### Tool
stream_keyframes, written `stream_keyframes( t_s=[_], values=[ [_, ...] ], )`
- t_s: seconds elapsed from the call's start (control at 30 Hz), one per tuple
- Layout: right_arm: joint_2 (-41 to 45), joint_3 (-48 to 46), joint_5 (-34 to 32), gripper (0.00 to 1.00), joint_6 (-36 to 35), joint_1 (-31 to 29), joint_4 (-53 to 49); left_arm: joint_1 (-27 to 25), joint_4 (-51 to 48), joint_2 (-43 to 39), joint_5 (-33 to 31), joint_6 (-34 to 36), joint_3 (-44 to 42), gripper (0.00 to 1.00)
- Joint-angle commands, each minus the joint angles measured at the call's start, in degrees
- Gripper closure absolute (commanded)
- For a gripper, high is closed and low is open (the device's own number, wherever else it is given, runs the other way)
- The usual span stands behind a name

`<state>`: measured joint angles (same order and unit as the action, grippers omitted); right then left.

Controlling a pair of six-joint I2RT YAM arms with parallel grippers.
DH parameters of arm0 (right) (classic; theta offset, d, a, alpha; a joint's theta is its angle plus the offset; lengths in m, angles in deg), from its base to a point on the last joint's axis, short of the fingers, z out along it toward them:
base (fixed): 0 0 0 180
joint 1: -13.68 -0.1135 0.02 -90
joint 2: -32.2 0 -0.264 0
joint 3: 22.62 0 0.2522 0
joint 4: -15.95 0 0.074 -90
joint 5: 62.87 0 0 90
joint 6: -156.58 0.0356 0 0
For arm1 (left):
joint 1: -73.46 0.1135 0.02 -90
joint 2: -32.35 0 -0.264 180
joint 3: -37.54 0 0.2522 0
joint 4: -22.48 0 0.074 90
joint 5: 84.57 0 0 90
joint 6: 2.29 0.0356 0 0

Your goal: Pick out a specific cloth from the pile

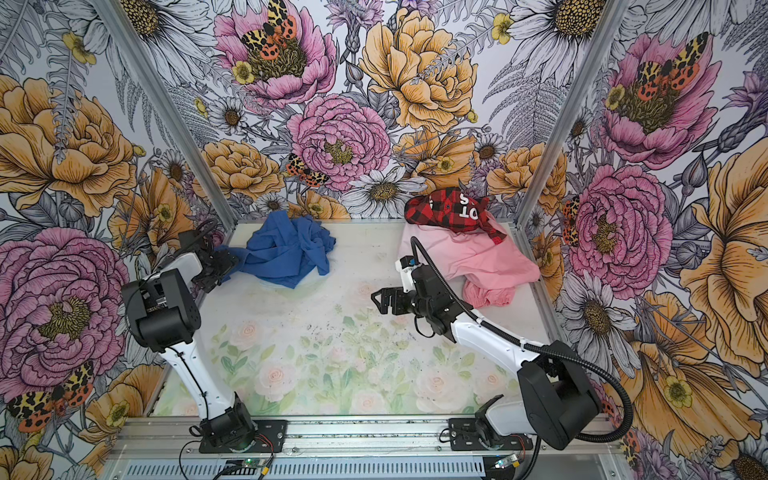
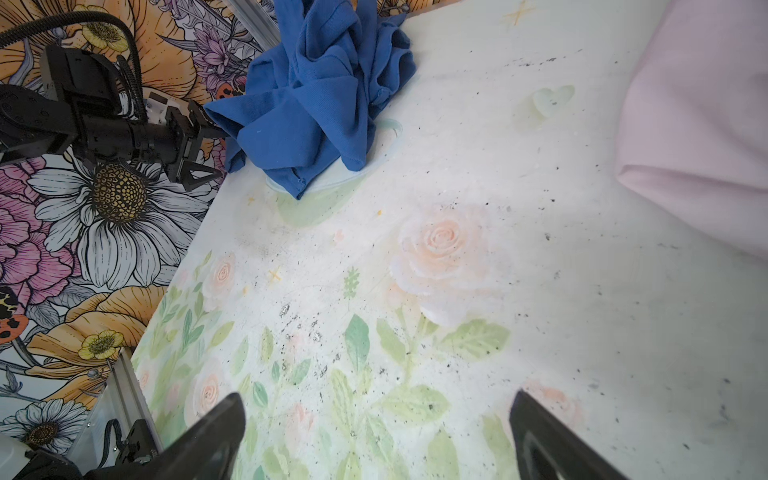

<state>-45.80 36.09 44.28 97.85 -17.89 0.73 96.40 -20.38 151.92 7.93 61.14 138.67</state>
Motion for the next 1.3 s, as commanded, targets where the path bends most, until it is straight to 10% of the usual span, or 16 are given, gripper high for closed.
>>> stream_keyframes(
  t_s=[0.0, 0.23, 0.43, 0.73, 0.93, 1.27],
  values=[
    [0.82, -0.65, -1.84, 0.0, 0.64, -0.44, 0.73, -0.54, -1.84, 2.93, -3.52, 1.21, 1.88, 0.01],
    [-1.89, 1.57, -0.9, 0.01, 0.1, -0.42, 1.03, -0.61, -1.75, 3.44, -1.87, 1.06, 2.11, 0.29],
    [-2.38, 1.97, -0.36, 0.0, 0.1, -0.46, 1.54, -0.78, -1.7, -0.72, -0.31, 1.82, 1.77, 0.9],
    [-0.68, 0.59, -0.27, 0.01, 0.01, -0.43, 1.71, -15.4, -2.29, -14.57, -16.45, 14.43, 4.79, 1.0],
    [-0.43, 0.76, -0.07, 0.0, -0.26, -0.44, 1.13, -18.24, 3.08, -6.15, 17.6, 13.3, 11.3, 1.0],
    [1.64, -0.56, -1.48, 0.01, -0.42, -0.04, -0.29, -22.36, -3.42, 12.19, 23.28, 15.79, 21.92, 0.97]
  ],
)
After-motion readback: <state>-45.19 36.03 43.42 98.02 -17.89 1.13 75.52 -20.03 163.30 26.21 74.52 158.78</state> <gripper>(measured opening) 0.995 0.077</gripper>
